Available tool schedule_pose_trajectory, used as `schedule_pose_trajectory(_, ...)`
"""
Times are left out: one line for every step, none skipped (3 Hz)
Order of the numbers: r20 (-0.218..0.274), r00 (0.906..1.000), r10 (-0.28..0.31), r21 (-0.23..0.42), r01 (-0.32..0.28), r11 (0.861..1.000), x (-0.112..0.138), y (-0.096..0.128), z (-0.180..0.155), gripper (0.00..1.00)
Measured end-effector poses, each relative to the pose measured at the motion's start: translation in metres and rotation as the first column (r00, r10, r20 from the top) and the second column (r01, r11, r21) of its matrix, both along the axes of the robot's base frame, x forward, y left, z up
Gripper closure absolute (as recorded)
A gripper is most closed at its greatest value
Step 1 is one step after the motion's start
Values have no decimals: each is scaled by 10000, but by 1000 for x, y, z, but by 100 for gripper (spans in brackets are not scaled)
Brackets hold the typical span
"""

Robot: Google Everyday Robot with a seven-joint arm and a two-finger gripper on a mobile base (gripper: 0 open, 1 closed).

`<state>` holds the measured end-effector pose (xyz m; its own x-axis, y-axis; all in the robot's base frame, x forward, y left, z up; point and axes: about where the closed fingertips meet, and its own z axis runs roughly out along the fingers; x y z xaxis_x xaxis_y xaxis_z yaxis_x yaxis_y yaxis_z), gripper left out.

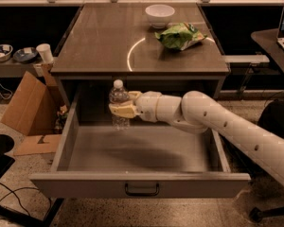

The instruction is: Place water bottle into top drawer

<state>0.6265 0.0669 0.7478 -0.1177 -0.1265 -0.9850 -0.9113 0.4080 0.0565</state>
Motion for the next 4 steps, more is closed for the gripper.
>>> schedule_pose_trajectory(185,9998,66,301,-71,9995,9,15,-35,100)
schedule_pose_trajectory(436,9990,136,632,-163,9979,9,26,-52,100)
schedule_pose_trajectory(435,9989,163,667,-192,9976,8,27,-54,82)
schedule_pose_trajectory(435,9989,163,667,-192,9976,8,27,-54,59)
